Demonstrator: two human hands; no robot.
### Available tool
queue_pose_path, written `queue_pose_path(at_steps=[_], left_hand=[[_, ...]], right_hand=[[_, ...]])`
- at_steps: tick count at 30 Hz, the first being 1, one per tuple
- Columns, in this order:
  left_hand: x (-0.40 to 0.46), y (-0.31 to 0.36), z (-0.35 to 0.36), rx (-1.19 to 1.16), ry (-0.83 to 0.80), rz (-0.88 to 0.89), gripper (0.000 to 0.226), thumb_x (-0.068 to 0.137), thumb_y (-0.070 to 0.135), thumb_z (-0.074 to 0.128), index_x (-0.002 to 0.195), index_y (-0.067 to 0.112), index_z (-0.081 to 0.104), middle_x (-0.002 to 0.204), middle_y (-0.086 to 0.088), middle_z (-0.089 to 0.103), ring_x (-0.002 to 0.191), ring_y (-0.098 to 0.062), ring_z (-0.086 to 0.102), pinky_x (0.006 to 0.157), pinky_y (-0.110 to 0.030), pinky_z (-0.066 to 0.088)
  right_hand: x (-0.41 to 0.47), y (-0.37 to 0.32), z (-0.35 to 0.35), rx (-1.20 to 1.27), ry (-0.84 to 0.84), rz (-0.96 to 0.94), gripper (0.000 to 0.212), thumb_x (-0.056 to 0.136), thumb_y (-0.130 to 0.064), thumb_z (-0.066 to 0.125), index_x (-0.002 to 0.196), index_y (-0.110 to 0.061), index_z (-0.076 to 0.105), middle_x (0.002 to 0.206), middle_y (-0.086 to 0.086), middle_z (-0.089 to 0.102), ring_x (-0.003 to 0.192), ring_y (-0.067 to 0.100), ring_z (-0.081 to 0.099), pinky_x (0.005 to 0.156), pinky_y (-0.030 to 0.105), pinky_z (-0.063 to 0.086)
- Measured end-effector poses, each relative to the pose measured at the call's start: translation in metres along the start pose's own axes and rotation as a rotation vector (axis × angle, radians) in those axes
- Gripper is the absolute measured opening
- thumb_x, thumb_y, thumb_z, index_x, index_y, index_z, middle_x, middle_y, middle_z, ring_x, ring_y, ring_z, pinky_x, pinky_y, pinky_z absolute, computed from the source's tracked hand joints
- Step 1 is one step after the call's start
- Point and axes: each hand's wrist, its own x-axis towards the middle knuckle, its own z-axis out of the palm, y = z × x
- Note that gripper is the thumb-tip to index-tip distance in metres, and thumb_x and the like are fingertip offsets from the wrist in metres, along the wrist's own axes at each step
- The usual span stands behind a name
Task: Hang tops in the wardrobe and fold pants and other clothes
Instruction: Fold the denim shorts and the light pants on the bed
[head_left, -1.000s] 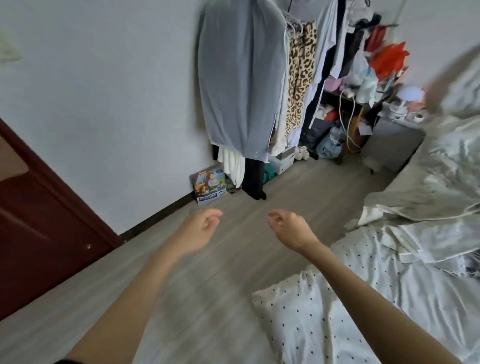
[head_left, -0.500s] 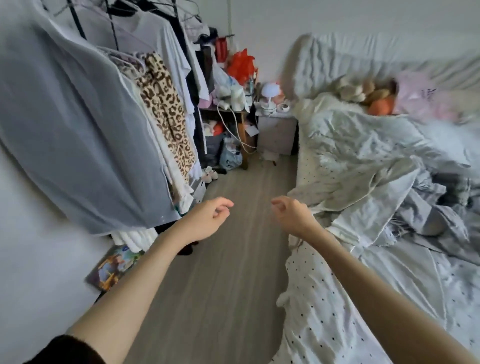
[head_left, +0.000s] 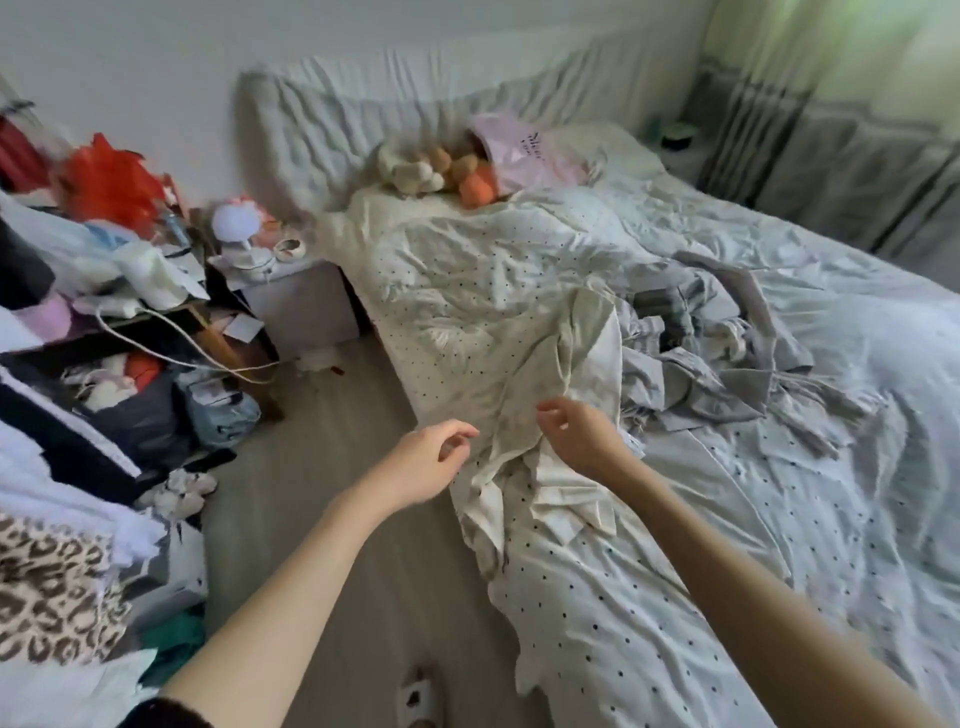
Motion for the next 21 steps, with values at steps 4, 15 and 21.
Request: queue_pose_path(at_steps=[4, 15, 21], left_hand=[[0.08, -0.012, -0.023, 0.011, -0.08, 0.057, 0.026, 0.098, 0.028, 0.043, 0.122, 0.028, 0.054, 0.116, 0.01, 0.058, 0.103, -0.006, 0.054, 0.085, -0.022, 0.042], [0.259, 0.02, -0.007, 0.017, -0.364, 0.202, 0.028, 0.099, 0.023, 0.042, 0.125, 0.021, 0.054, 0.122, 0.001, 0.058, 0.109, -0.01, 0.053, 0.091, -0.022, 0.041], [0.358, 0.036, 0.002, 0.051, -0.374, 0.185, 0.028, 0.098, 0.018, 0.043, 0.123, 0.017, 0.056, 0.12, -0.001, 0.061, 0.111, -0.013, 0.054, 0.097, -0.024, 0.041]], right_hand=[[0.04, 0.004, 0.0, 0.046, 0.117, 0.14, 0.033, 0.097, -0.025, 0.047, 0.126, -0.013, 0.057, 0.117, 0.009, 0.066, 0.109, 0.026, 0.059, 0.081, 0.025, 0.04], [0.155, 0.079, -0.042, 0.075, 0.283, 0.486, 0.034, 0.096, -0.029, 0.047, 0.124, -0.014, 0.058, 0.118, 0.007, 0.066, 0.11, 0.025, 0.058, 0.088, 0.031, 0.045], [0.252, 0.127, -0.062, 0.047, 0.316, 0.527, 0.035, 0.095, -0.034, 0.048, 0.121, -0.012, 0.059, 0.118, 0.009, 0.065, 0.109, 0.027, 0.059, 0.089, 0.037, 0.047]])
